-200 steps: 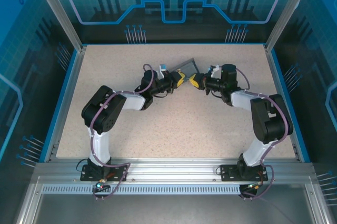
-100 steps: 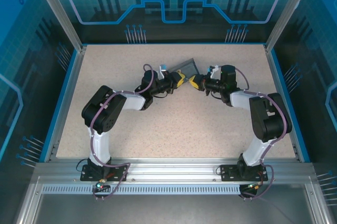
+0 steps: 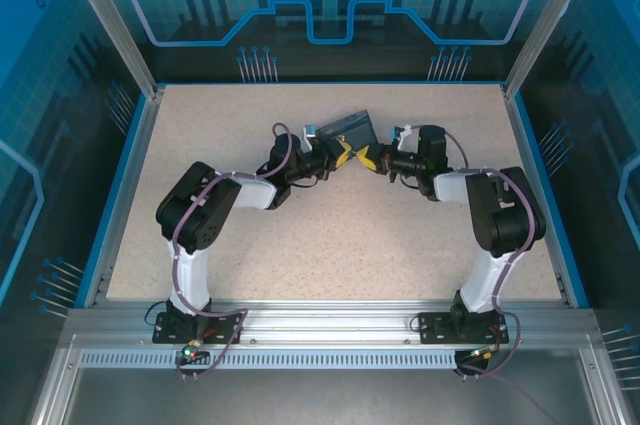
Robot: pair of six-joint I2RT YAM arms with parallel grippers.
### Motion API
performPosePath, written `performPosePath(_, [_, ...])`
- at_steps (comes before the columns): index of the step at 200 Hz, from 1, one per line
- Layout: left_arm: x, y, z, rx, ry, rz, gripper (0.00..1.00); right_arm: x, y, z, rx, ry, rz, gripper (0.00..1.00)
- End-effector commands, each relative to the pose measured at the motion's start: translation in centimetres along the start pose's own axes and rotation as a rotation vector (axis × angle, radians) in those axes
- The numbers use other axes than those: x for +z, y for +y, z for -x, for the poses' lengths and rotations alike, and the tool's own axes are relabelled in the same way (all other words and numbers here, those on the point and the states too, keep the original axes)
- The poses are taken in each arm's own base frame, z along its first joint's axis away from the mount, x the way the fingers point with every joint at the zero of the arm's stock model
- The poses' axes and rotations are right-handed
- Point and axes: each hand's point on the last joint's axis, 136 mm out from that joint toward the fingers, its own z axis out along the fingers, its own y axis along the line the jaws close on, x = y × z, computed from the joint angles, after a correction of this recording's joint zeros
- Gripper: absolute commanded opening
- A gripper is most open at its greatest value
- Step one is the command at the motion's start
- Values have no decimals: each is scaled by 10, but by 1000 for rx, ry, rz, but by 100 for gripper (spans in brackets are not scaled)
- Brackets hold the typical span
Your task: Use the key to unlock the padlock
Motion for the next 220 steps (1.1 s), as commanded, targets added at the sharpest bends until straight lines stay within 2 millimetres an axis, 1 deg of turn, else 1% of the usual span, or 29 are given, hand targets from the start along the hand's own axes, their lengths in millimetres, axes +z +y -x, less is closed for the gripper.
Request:
performPosePath(1, [6,-34,-34,70,133,-110,0,13,14,6,5,0,32,0])
performPosePath(19, [8,-33,-37,69,143,-108,0,24,24,3,-15,16,24,0])
performPosePath(35, [10,-32,-39,68,148,-108,0,31,26,3,-26,22,10,0])
performPosePath(57, [10,-32,-41,68,153,-110,0,30,21,5,-28,19,-4,0])
performPosePath(85, [10,-34,-42,71,157,-112,0,28,5,7,-12,14,-34,0])
performPosePath(99, [11,-34,-44,71,162,-110,0,29,1,7,-3,11,-35,0])
performPosePath(114, [13,-33,-47,75,171,-107,0,32,-3,8,14,10,-46,0])
performPosePath(127, [15,-32,-52,83,184,-98,0,39,1,7,35,19,-36,0])
performPosePath(140, [17,-29,-57,92,201,-88,0,45,7,7,58,32,-19,0])
performPosePath(153, [18,-24,-59,101,211,-72,0,47,11,8,79,34,-10,0])
performPosePath(173, [16,-13,-62,116,223,-42,0,47,11,10,100,29,-10,0])
performPosePath(220, [11,6,-62,104,211,2,0,45,-8,5,141,26,-48,0])
